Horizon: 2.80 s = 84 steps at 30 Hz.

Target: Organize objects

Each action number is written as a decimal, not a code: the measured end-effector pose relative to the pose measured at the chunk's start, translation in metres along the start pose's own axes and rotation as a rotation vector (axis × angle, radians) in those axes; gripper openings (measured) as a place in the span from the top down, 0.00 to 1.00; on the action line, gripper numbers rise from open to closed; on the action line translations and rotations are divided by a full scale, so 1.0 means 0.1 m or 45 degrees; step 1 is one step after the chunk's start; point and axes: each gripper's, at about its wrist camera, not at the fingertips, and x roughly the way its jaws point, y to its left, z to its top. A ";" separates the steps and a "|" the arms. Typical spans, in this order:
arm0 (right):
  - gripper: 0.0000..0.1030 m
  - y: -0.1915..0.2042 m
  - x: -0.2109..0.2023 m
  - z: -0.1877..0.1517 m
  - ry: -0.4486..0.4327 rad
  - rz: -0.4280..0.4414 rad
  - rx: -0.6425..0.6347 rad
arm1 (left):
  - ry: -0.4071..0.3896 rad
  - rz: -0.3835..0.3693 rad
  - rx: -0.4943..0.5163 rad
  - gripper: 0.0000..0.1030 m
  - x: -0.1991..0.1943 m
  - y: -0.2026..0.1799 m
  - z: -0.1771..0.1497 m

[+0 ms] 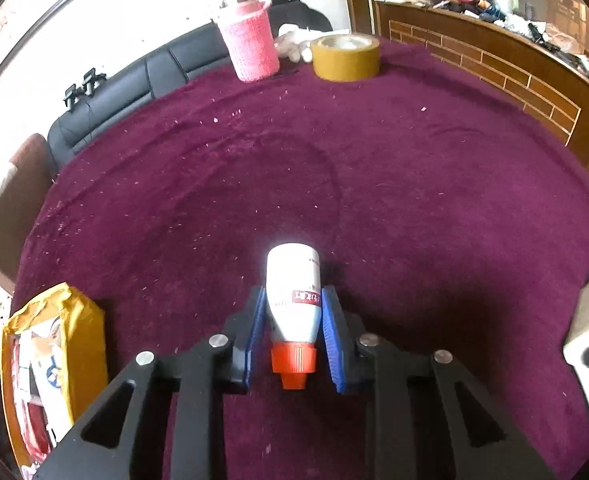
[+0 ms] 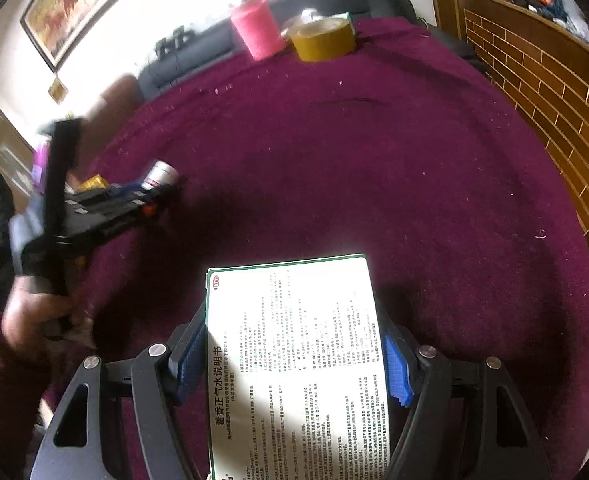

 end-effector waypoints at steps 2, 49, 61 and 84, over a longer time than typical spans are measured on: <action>0.24 0.04 0.02 0.01 -0.003 -0.041 -0.008 | -0.034 0.025 0.001 0.75 -0.15 0.01 -0.03; 0.24 4.11 1.12 0.50 0.078 0.180 -0.659 | -0.229 0.020 -0.849 0.64 -1.64 2.41 -2.33; 0.13 3.96 0.60 0.45 -0.111 0.218 -0.594 | -0.393 0.211 -0.692 0.08 -1.95 2.20 -2.27; 0.09 3.33 0.19 -0.02 -0.257 0.223 -0.438 | -0.359 0.664 -0.738 0.00 -2.09 1.85 -2.14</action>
